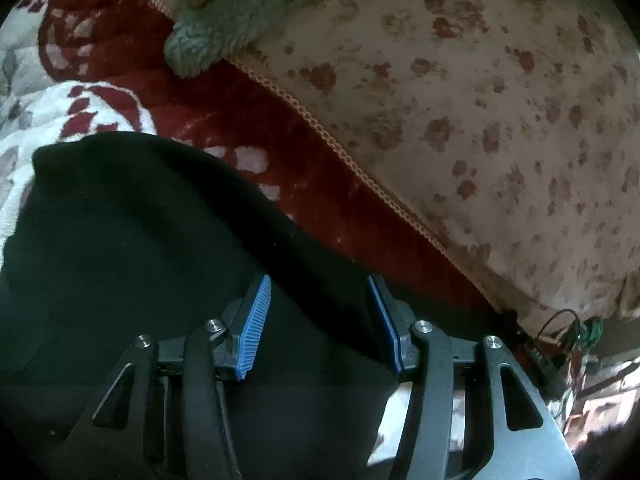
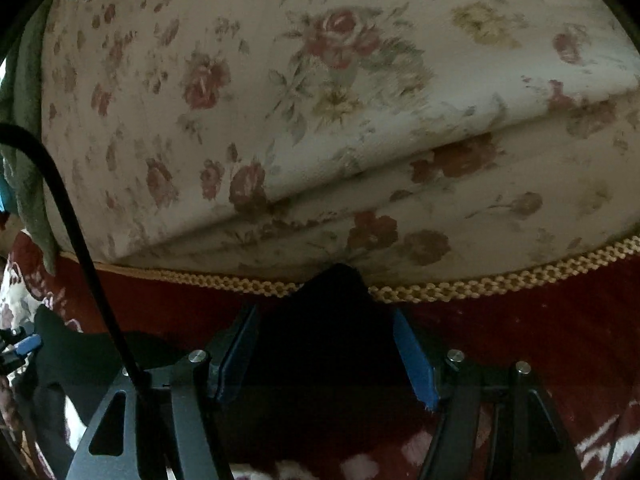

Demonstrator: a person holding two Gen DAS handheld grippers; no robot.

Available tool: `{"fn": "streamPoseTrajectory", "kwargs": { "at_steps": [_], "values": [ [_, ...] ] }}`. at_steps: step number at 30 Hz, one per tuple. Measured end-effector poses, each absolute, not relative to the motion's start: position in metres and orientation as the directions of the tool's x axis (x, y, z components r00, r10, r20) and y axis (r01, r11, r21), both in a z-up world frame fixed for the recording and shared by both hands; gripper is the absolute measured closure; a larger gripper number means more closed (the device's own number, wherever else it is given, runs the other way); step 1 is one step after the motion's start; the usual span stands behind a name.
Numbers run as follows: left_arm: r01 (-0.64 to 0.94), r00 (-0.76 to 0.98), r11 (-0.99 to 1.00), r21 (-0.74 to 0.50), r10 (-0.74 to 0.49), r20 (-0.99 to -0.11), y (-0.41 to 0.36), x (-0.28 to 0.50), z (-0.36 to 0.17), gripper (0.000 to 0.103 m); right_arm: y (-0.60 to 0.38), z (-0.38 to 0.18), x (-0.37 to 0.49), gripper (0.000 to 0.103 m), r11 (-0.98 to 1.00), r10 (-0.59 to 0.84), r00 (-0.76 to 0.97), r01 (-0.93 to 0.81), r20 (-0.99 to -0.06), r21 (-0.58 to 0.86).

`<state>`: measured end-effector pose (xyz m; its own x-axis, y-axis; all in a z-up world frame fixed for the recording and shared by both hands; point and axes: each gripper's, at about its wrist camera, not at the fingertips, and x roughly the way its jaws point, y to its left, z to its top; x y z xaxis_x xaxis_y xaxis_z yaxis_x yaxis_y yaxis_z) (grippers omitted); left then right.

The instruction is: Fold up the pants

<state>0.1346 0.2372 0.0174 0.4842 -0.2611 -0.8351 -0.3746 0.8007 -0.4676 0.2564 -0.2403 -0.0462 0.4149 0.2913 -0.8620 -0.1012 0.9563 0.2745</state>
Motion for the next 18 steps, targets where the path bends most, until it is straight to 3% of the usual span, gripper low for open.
{"fn": "streamPoseTrajectory", "kwargs": {
  "at_steps": [7, 9, 11, 13, 14, 15, 18],
  "values": [
    [-0.421, 0.469, 0.794, -0.439, -0.224, -0.854, 0.234, 0.161, 0.001, 0.054, -0.244, -0.052, 0.268, 0.037, 0.952, 0.304, 0.424, -0.112, -0.853, 0.284],
    [-0.429, 0.463, 0.796, -0.427, -0.212, -0.861, 0.232, 0.166, -0.004, 0.054, -0.244, -0.054, 0.27, 0.046, 0.955, 0.297, 0.439, -0.127, -0.848, 0.269],
    [-0.434, 0.474, 0.797, -0.419, -0.194, -0.859, 0.228, 0.169, -0.005, 0.054, -0.245, -0.055, 0.265, 0.073, 0.961, 0.277, 0.459, -0.133, -0.844, 0.243],
    [-0.425, 0.477, 0.807, -0.41, -0.185, -0.859, 0.225, 0.17, -0.006, 0.056, -0.245, -0.057, 0.26, 0.085, 0.948, 0.32, 0.456, -0.148, -0.831, 0.283],
    [-0.417, 0.478, 0.814, -0.404, -0.182, -0.859, 0.223, 0.17, -0.007, 0.075, -0.249, -0.056, 0.257, 0.094, 0.946, 0.324, 0.458, -0.15, -0.828, 0.288],
    [-0.404, 0.465, 0.835, -0.374, -0.165, -0.87, 0.221, 0.171, -0.008, 0.091, -0.252, -0.054, 0.254, 0.095, 0.944, 0.33, 0.464, -0.154, -0.822, 0.292],
    [-0.384, 0.485, 0.835, -0.394, -0.181, -0.855, 0.224, 0.163, -0.007, 0.094, -0.268, -0.043, 0.237, 0.096, 0.93, 0.366, 0.486, -0.166, -0.794, 0.328]
  ]
}}
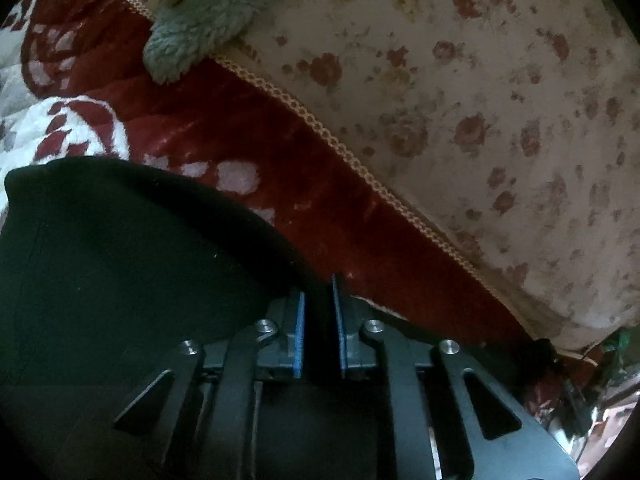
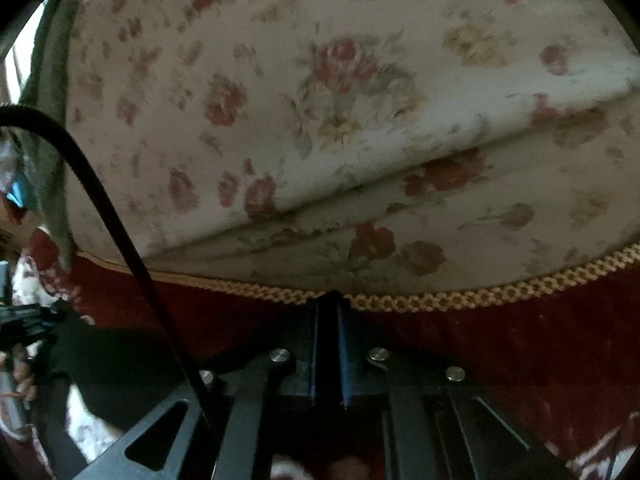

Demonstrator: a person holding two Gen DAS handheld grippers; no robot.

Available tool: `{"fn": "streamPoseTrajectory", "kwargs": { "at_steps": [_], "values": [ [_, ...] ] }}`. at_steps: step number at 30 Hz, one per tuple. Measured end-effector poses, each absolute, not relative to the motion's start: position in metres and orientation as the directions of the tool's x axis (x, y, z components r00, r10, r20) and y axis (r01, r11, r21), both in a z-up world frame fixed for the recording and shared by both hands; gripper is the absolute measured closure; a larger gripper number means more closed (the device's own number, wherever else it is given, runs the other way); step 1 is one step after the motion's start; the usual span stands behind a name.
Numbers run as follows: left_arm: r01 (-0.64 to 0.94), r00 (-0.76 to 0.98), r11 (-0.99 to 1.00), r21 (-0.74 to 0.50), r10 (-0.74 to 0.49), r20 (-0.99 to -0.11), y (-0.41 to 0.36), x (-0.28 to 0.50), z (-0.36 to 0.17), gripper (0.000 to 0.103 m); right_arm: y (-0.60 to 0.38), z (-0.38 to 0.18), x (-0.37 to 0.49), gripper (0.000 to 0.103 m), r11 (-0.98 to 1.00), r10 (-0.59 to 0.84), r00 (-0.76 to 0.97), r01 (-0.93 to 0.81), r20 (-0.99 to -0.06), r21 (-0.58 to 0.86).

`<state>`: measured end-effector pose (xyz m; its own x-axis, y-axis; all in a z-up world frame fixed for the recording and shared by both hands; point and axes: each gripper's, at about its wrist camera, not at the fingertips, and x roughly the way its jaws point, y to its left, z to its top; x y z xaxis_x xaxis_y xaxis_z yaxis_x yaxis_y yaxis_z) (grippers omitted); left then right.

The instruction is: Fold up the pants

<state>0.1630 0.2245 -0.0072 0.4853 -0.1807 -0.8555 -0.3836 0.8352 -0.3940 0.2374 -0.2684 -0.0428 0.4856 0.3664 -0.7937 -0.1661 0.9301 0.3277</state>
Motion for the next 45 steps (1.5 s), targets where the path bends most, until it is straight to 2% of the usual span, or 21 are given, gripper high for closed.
{"fn": "streamPoseTrajectory", "kwargs": {
  "at_steps": [10, 18, 21, 22, 24, 26, 27, 32, 37, 38, 41, 45],
  "values": [
    [-0.286, 0.593, 0.831, -0.476, -0.237, -0.77, 0.221, 0.109, 0.056, 0.096, -0.335, 0.025, 0.164, 0.097, 0.886, 0.444, 0.606, -0.184, -0.66, 0.426],
    [-0.173, 0.638, 0.829, -0.531, -0.317, -0.702, 0.205, 0.046, 0.1, 0.096, -0.346, 0.072, 0.085, 0.1, 0.848, 0.481, 0.685, -0.206, -0.547, 0.488],
    [-0.153, 0.639, 0.839, -0.522, -0.319, -0.7, 0.201, 0.025, 0.106, 0.096, -0.33, 0.068, 0.073, 0.1, 0.862, 0.464, 0.665, -0.184, -0.586, 0.473],
    [-0.151, 0.645, 0.843, -0.516, -0.311, -0.698, 0.201, 0.021, 0.108, 0.096, -0.33, 0.064, 0.067, 0.098, 0.866, 0.453, 0.659, -0.166, -0.601, 0.471],
    [-0.15, 0.664, 0.853, -0.501, -0.288, -0.69, 0.199, 0.013, 0.112, 0.096, -0.329, 0.045, 0.066, 0.089, 0.861, 0.451, 0.617, -0.111, -0.645, 0.496],
    [-0.14, 0.666, 0.852, -0.504, -0.296, -0.685, 0.198, 0.012, 0.115, 0.096, -0.332, 0.028, 0.069, 0.066, 0.842, 0.465, 0.576, -0.052, -0.672, 0.538],
    [-0.136, 0.663, 0.857, -0.498, -0.294, -0.688, 0.197, 0.012, 0.116, 0.096, -0.333, 0.017, 0.071, 0.062, 0.821, 0.484, 0.557, -0.023, -0.675, 0.57],
    [-0.159, 0.64, 0.864, -0.477, -0.278, -0.717, 0.197, 0.015, 0.103, 0.096, -0.327, -0.031, 0.093, 0.054, 0.756, 0.517, 0.495, 0.119, -0.699, 0.644],
    [-0.206, 0.635, 0.832, -0.515, -0.286, -0.718, 0.21, 0.018, 0.085, 0.096, -0.327, -0.048, 0.115, 0.052, 0.676, 0.553, 0.518, 0.179, -0.653, 0.715],
    [-0.215, 0.63, 0.831, -0.513, -0.283, -0.723, 0.211, 0.019, 0.082, 0.093, -0.327, -0.05, 0.12, 0.052, 0.658, 0.563, 0.52, 0.188, -0.642, 0.729],
    [-0.254, 0.606, 0.828, -0.5, -0.267, -0.75, 0.216, 0.024, 0.069, 0.072, -0.325, -0.052, 0.126, 0.051, 0.655, 0.559, 0.526, 0.195, -0.641, 0.73],
    [-0.289, 0.586, 0.802, -0.523, -0.284, -0.759, 0.226, 0.028, 0.055, 0.071, -0.323, -0.051, 0.129, 0.05, 0.681, 0.552, 0.519, 0.171, -0.652, 0.712]
  ]
}}
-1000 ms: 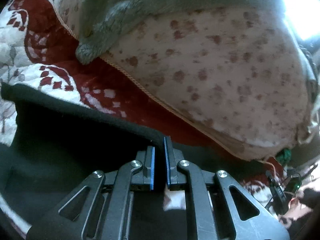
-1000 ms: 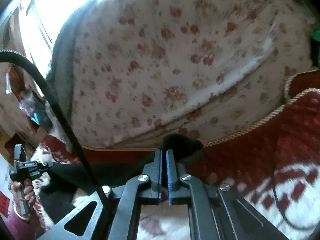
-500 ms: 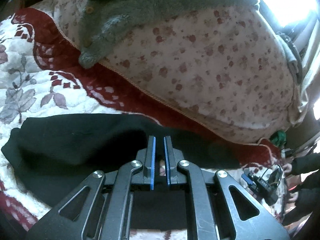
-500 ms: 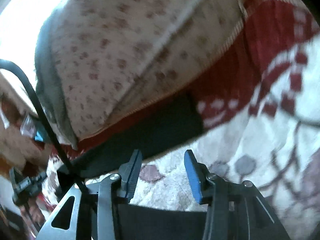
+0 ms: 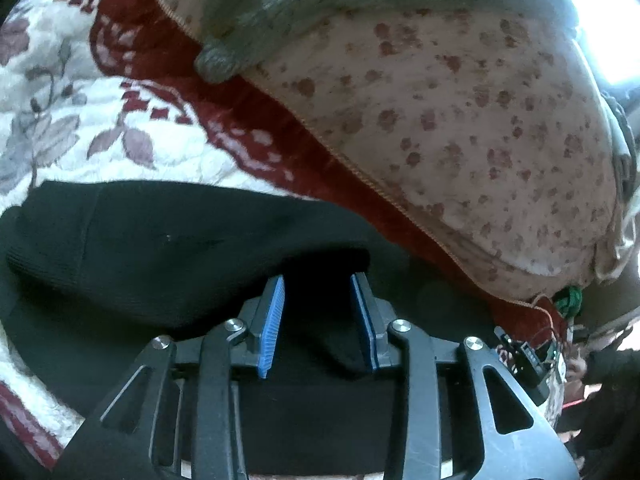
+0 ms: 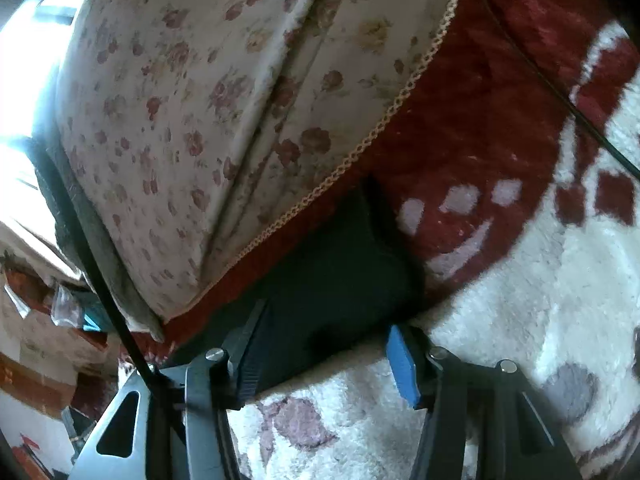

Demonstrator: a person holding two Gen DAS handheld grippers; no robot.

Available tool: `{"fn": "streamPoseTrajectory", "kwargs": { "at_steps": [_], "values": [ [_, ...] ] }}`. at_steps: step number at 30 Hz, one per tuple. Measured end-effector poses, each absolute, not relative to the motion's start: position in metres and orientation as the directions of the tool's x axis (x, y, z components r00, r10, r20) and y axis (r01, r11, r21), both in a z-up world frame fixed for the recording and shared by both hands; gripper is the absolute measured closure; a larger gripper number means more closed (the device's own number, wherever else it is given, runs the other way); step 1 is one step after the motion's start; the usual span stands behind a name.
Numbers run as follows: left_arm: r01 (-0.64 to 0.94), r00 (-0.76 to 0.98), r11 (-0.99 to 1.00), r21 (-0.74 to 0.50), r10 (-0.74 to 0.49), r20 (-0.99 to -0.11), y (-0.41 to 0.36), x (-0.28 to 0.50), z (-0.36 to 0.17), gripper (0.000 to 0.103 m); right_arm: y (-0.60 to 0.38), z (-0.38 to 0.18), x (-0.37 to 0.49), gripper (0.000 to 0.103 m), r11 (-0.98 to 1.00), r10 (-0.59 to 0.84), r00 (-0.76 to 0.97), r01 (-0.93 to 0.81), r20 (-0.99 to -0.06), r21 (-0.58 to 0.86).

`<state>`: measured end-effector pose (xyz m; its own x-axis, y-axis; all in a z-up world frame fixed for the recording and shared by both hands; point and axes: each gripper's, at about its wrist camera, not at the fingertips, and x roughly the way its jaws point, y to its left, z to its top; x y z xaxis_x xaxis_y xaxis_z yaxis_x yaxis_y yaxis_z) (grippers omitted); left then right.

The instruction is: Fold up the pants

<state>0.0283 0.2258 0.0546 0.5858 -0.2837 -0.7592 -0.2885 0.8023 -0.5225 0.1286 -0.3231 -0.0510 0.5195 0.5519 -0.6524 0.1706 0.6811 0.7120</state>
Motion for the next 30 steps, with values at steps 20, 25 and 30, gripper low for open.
{"fn": "streamPoseTrajectory", "kwargs": {
  "at_steps": [20, 25, 30],
  "values": [
    [-0.378, 0.618, 0.69, -0.618, -0.309, -0.723, 0.252, 0.026, 0.042, 0.067, -0.313, -0.051, 0.13, 0.044, 0.705, 0.551, 0.519, 0.131, -0.654, 0.697],
    [-0.329, 0.652, 0.673, -0.663, -0.347, -0.675, 0.243, 0.022, 0.058, 0.064, -0.312, -0.05, 0.131, 0.044, 0.711, 0.547, 0.518, 0.128, -0.658, 0.692],
    [-0.334, 0.695, 0.622, -0.708, -0.345, -0.631, 0.241, 0.028, 0.066, 0.045, -0.311, -0.049, 0.13, 0.044, 0.711, 0.547, 0.519, 0.128, -0.657, 0.692]
  ]
}}
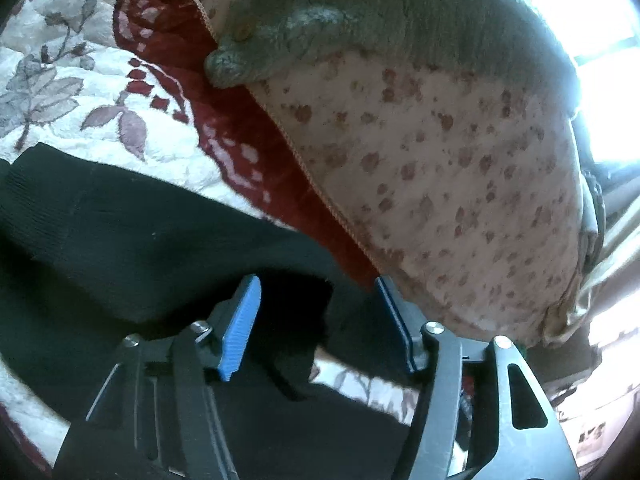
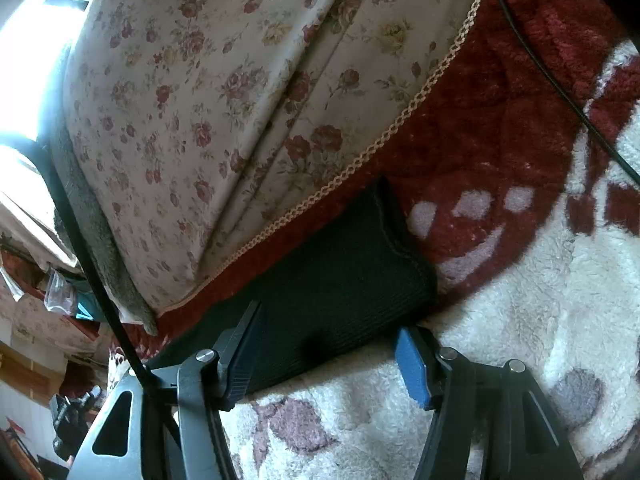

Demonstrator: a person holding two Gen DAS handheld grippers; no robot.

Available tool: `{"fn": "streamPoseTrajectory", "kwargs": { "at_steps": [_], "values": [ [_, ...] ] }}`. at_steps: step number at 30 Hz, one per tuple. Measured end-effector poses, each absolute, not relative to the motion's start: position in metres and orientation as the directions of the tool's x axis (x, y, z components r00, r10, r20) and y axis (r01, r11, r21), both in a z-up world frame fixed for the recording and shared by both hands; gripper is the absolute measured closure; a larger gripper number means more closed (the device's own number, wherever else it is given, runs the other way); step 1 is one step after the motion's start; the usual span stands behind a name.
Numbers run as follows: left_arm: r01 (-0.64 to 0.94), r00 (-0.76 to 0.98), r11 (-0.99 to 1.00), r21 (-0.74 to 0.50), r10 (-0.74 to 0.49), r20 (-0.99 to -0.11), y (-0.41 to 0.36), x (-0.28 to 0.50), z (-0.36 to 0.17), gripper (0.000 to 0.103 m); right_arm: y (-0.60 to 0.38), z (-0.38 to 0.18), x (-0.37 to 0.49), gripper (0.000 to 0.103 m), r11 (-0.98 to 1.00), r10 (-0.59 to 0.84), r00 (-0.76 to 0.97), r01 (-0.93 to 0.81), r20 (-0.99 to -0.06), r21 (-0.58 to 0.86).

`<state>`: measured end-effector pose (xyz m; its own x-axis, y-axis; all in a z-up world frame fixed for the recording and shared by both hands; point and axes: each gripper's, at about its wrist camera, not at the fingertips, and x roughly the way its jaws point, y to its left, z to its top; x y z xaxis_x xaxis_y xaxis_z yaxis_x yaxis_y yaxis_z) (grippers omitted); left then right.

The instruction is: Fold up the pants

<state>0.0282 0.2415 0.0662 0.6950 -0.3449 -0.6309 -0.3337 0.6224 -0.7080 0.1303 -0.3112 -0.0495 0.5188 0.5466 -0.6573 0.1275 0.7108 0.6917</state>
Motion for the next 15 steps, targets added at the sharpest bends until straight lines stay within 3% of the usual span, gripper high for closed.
{"fn": "streamPoseTrajectory", "kwargs": {
  "at_steps": [7, 9, 11, 13, 14, 15],
  "values": [
    [-0.382, 0.644, 0.664, -0.642, -0.307, -0.701, 0.224, 0.057, 0.051, 0.043, -0.311, -0.049, 0.132, 0.045, 0.707, 0.55, 0.519, 0.126, -0.654, 0.695],
    [-0.4, 0.635, 0.668, -0.628, -0.292, -0.715, 0.224, 0.064, 0.043, 0.043, -0.313, -0.05, 0.132, 0.055, 0.709, 0.544, 0.524, 0.132, -0.655, 0.693],
    [-0.419, 0.629, 0.664, -0.62, -0.28, -0.725, 0.224, 0.072, 0.035, 0.044, -0.317, -0.055, 0.132, 0.085, 0.69, 0.556, 0.525, 0.142, -0.645, 0.71],
    [-0.404, 0.608, 0.684, -0.608, -0.296, -0.737, 0.22, 0.08, 0.029, 0.075, -0.319, -0.059, 0.133, 0.092, 0.663, 0.587, 0.513, 0.138, -0.626, 0.736],
    [-0.399, 0.589, 0.697, -0.596, -0.304, -0.749, 0.218, 0.083, 0.028, 0.095, -0.319, -0.057, 0.133, 0.094, 0.662, 0.59, 0.514, 0.133, -0.623, 0.737],
    [-0.386, 0.578, 0.707, -0.593, -0.316, -0.753, 0.215, 0.085, 0.028, 0.095, -0.319, -0.055, 0.132, 0.095, 0.661, 0.593, 0.517, 0.124, -0.617, 0.74]
  ]
}}
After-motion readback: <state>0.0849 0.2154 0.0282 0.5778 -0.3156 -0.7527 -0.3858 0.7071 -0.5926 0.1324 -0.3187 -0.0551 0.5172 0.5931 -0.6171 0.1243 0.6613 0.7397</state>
